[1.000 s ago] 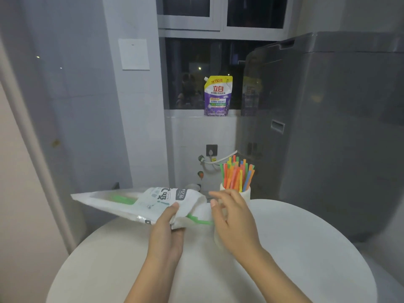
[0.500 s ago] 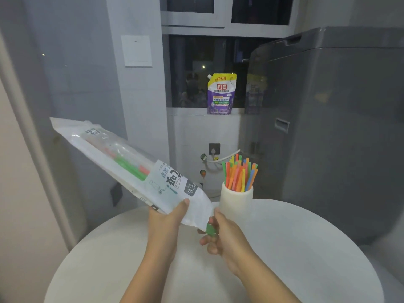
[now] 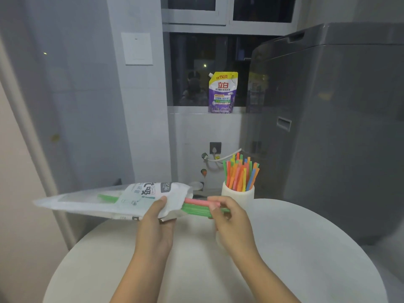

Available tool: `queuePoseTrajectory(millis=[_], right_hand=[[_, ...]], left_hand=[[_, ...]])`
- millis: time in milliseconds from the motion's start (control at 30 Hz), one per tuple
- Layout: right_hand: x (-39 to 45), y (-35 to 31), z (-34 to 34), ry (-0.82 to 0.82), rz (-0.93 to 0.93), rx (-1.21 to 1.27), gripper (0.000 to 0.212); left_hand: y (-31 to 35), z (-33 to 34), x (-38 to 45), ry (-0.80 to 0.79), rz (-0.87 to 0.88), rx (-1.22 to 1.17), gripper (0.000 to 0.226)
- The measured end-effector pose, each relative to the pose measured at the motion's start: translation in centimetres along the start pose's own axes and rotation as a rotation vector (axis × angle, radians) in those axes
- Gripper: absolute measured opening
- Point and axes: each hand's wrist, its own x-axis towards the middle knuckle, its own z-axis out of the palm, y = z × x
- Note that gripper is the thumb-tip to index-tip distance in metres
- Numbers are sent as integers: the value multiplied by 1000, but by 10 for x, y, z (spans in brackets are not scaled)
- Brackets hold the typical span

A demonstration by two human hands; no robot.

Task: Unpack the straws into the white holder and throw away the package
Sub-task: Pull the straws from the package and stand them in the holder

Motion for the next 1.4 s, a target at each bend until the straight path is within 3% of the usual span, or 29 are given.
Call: queuePoseTrajectory(millis=[133, 367, 633, 767, 933, 1133, 1300, 1400], right_hand=[[-1, -6, -7, 76, -97, 6, 20], [2, -15, -16, 197, -20, 382, 8], [7, -10, -7, 55, 231, 781, 18], [10, -10, -15, 122, 159, 730, 22], [12, -21, -34, 179, -43, 456, 36], [19, -41, -50, 171, -164, 315, 15], [33, -81, -87, 358, -336, 157, 19], [41, -110, -108, 376, -452, 36, 12]], left_hand=[[0, 1, 1, 46, -36, -43, 44], [-1, 2, 2, 67, -11, -52, 40], [-4, 5, 2, 83, -18, -45, 42], [-3, 3, 3, 87, -23, -66, 41], [-1, -1, 5, 72, -76, -67, 23], [-10, 0, 4, 55, -156, -39, 42], [-6, -2, 2, 73, -132, -50, 22], [-4, -3, 2, 125, -137, -41, 22]])
